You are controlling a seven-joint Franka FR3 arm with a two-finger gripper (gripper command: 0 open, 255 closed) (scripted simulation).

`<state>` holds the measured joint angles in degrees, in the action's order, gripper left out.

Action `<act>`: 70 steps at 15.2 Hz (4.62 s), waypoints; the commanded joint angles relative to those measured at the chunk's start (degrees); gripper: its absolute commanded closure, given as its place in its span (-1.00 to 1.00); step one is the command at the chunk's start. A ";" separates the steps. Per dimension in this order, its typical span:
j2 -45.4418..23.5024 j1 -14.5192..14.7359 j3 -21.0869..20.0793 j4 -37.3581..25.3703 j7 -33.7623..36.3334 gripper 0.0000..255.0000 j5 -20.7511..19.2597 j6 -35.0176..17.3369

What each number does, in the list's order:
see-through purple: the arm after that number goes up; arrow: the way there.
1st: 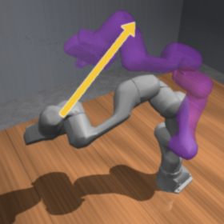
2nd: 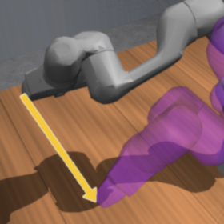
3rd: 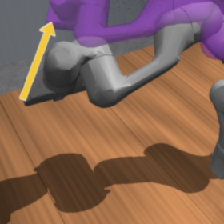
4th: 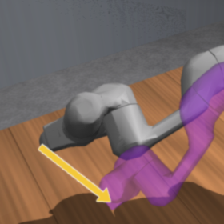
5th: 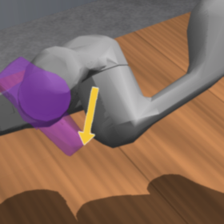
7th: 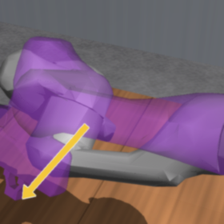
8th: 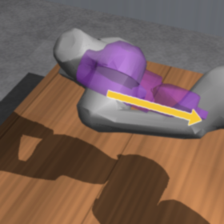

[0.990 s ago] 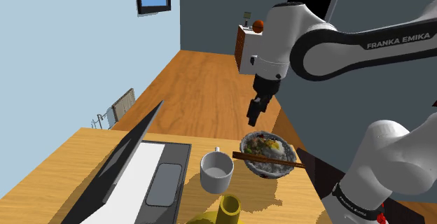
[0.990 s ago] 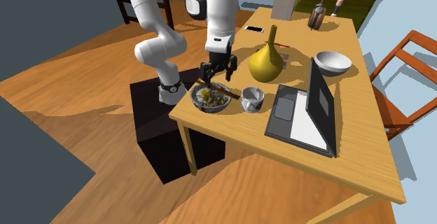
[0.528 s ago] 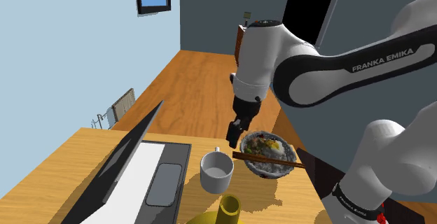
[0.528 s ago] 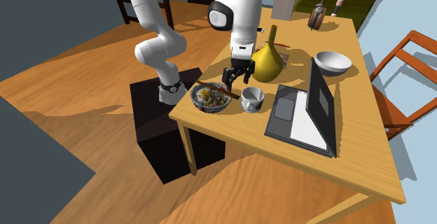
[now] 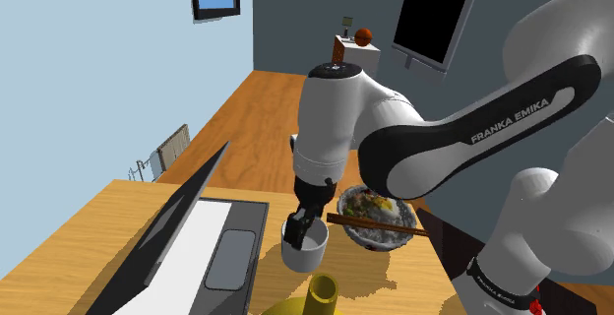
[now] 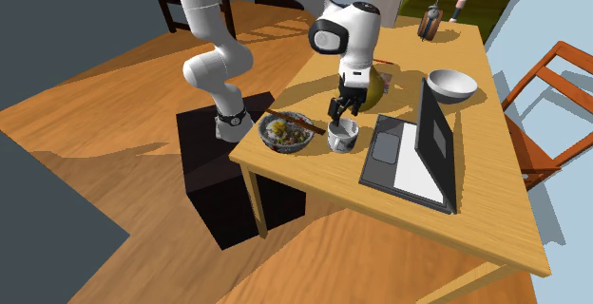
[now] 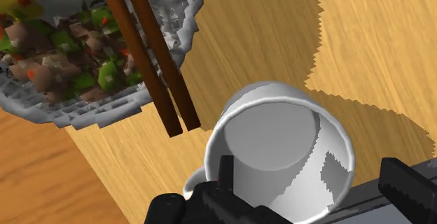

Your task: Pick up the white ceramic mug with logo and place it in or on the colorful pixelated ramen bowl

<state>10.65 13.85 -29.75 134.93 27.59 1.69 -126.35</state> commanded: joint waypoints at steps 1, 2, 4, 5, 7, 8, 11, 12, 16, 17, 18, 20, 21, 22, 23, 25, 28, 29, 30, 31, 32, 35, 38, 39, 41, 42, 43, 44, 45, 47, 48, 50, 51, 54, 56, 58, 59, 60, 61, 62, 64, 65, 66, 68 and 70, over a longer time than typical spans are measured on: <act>-4.31 0.31 -1.96 -2.86 3.18 -1.00 -2.09 -1.16; -5.83 0.54 -2.56 -3.73 4.36 -1.00 -2.98 -1.62; -6.84 0.51 -2.60 -3.04 4.89 -1.00 -3.71 -3.16; -7.37 0.47 -2.64 -2.71 5.18 -1.00 -4.10 -3.93; -8.47 0.39 -2.70 -2.09 5.79 -1.00 -4.95 -5.46; -9.05 0.36 -2.72 -1.80 6.12 -1.00 -5.40 -6.22; -9.98 0.32 -2.71 -1.37 6.66 -1.00 -6.16 -7.42; -9.98 0.32 -2.71 -1.37 6.66 -1.00 -6.17 -7.42; -9.98 0.32 -2.71 -1.38 6.67 -1.00 -6.17 -7.42; -9.98 0.32 -2.71 -1.38 6.66 -1.00 -6.16 -7.40; -9.98 0.32 -2.71 -1.38 6.66 1.00 -6.16 -7.40; -9.98 0.32 -2.71 -1.38 6.66 1.00 -6.16 -7.40; -9.98 0.32 -2.71 -1.38 6.66 1.00 -6.16 -7.40; -9.98 0.32 -2.71 -1.38 6.66 1.00 -6.16 -7.40; -9.98 0.32 -2.71 -1.38 6.66 1.00 -6.16 -7.41; -9.97 0.32 -2.71 -1.37 6.65 1.00 -6.16 -7.41; -9.40 0.33 -2.70 -1.66 6.28 1.00 -5.69 -6.66; -8.83 0.33 -2.68 -1.95 5.91 1.00 -5.23 -5.90; -8.28 0.34 -2.64 -2.26 5.56 1.00 -4.79 -5.14; -7.74 0.35 -2.61 -2.59 5.22 1.00 -4.37 -4.37; -7.22 0.37 -2.56 -2.92 4.90 1.00 -3.98 -3.60; -5.74 0.42 -2.37 -4.01 4.02 1.00 -2.93 -1.28; -4.40 0.48 -2.15 -5.21 3.26 1.00 -2.04 1.05; -3.99 0.49 -2.07 -5.63 3.02 1.00 -1.78 1.82; -3.20 0.53 -1.91 -6.52 2.59 1.00 -1.31 3.38; -2.83 0.54 -1.82 -6.98 2.39 1.00 -1.09 4.16; -2.48 0.55 -1.74 -7.45 2.20 1.00 -0.89 4.93; -2.14 0.56 -1.65 -7.94 2.02 1.00 -0.70 5.71; -1.81 0.57 -1.57 -8.43 1.85 1.00 -0.53 6.49; -1.21 0.58 -1.40 -9.46 1.54 1.00 -0.22 8.04; -0.93 0.58 -1.31 -10.00 1.39 1.00 -0.08 8.82; -0.42 0.58 -1.14 -11.10 1.12 1.00 0.16 10.37; -0.19 0.58 -1.06 -11.67 1.00 1.00 0.27 11.14; 0.43 0.56 -0.82 -13.44 0.67 1.00 0.54 13.46; 0.77 0.54 -0.67 -14.69 0.48 1.00 0.67 15.00; 1.05 0.52 -0.54 -15.98 0.32 1.00 0.77 16.54; 1.17 0.50 -0.47 -16.64 0.25 1.00 0.81 17.31; 1.22 0.49 -0.44 -16.93 0.22 1.00 0.83 17.64; 3.56 0.43 0.50 -14.82 -1.31 1.00 1.86 17.63; 5.85 0.42 1.48 -12.78 -2.81 1.00 2.77 17.70; 10.28 0.55 3.55 -8.90 -5.66 1.00 4.24 18.02; 12.42 0.64 4.60 -7.06 -7.03 1.00 4.80 18.27; 14.53 0.74 5.68 -5.28 -8.36 1.00 5.25 18.58; 18.64 0.94 7.87 -1.91 -10.91 1.00 5.83 19.34; 22.64 1.08 10.08 1.22 -13.35 1.00 6.01 20.29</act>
<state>30.65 14.69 -20.82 134.09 15.55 7.37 -106.66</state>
